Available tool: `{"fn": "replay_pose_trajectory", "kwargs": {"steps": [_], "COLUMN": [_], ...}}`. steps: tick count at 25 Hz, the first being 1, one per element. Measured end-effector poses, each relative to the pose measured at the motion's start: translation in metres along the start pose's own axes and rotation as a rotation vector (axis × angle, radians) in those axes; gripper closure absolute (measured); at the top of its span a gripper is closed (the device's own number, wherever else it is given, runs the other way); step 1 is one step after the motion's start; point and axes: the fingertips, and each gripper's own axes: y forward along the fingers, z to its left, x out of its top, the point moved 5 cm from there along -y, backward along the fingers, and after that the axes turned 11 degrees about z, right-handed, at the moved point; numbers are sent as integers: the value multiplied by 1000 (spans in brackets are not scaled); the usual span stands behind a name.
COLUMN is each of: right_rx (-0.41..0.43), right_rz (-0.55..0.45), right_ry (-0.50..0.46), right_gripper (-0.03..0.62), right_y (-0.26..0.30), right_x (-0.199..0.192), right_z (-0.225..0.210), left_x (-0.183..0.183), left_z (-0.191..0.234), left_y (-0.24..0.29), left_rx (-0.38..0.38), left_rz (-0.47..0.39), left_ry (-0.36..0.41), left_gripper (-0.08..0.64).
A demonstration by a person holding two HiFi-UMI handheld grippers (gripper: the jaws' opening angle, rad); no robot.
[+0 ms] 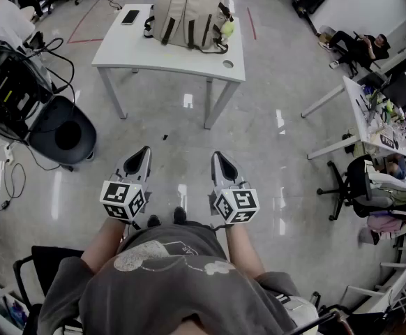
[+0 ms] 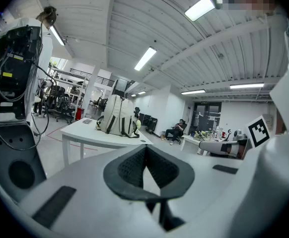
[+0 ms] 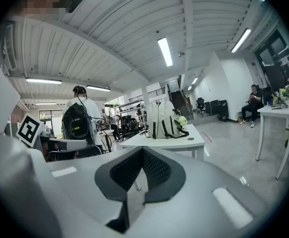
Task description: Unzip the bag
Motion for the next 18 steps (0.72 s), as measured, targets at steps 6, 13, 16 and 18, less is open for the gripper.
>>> {"fn": "replay_pose_trajectory", "kwargs": {"steps": [6, 13, 16, 18], "right_rx": [20, 44, 52, 48], "right_rz": [0, -8, -7, -11], "right_ry": [-14, -5, -8, -18], "right_gripper": [592, 592, 594, 592], "right_y": [-1, -6, -8, -9], "right_x": [0, 2, 1, 1], "right_z": [-8, -25, -35, -43], "left_x": [1, 0, -2, -4], "left_z": [-9, -28, -36, -39], "left_y": [5, 13, 19, 25], "left_rx": [14, 38, 54, 70], "left_rz": [0, 8, 16, 21], "left_ry": [0, 2, -6, -14], "left_gripper": [554, 554, 554, 554]}}
